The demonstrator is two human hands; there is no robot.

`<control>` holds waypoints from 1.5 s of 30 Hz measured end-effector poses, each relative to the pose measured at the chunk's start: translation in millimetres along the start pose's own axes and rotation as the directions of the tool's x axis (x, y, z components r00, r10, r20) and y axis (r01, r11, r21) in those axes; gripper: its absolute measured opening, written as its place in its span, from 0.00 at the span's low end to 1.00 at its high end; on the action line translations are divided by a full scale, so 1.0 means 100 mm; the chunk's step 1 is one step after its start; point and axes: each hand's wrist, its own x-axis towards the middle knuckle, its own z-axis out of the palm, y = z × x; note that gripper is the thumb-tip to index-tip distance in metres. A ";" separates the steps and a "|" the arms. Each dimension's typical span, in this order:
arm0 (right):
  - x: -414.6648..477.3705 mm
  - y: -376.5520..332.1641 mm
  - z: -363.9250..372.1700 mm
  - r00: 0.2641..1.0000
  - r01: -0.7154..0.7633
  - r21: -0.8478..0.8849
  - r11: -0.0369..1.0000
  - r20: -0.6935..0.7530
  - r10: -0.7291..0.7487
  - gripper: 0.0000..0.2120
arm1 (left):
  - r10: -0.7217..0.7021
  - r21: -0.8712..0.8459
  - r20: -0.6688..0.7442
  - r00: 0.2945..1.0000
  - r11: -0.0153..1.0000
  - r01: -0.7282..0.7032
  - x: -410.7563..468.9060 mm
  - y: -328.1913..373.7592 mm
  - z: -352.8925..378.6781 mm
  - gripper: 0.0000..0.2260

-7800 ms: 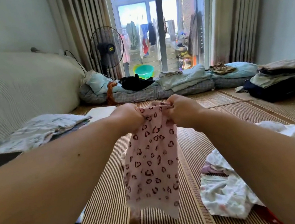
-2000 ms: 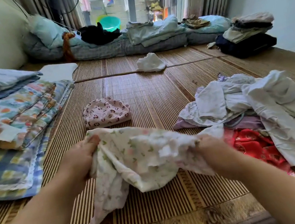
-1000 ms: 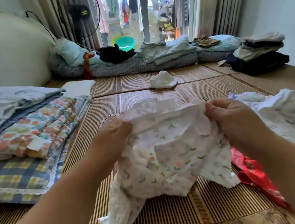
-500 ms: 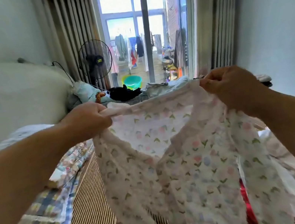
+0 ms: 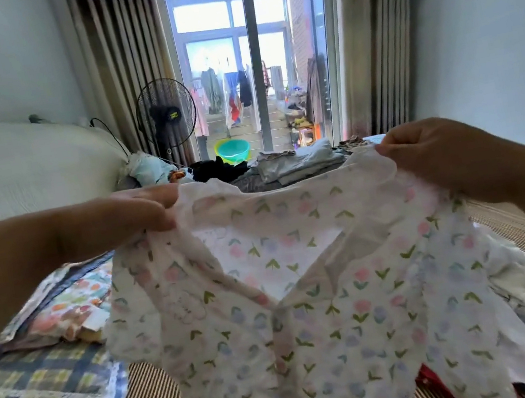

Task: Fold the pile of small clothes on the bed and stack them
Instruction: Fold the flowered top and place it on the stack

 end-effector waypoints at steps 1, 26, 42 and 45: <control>-0.02 0.01 0.00 1.000 -0.002 0.049 0.999 0.026 0.000 0.14 | -0.009 0.004 0.034 0.999 1.000 0.009 -0.02 0.00 0.00 0.31; 0.87 1.97 2.74 0.848 -0.263 -0.421 0.868 0.329 0.416 0.10 | -0.414 0.556 -0.298 0.860 0.657 0.509 1.34 -2.74 0.31 0.12; 0.90 2.34 2.59 0.889 -0.334 -0.365 0.869 0.184 0.419 0.11 | -0.642 0.436 -0.237 0.730 0.601 0.670 0.91 -3.20 0.12 0.28; 0.44 2.21 2.09 0.838 -0.333 -0.461 0.823 0.255 0.482 0.09 | -0.651 0.432 -0.226 0.724 0.599 0.674 0.51 -3.14 0.21 0.37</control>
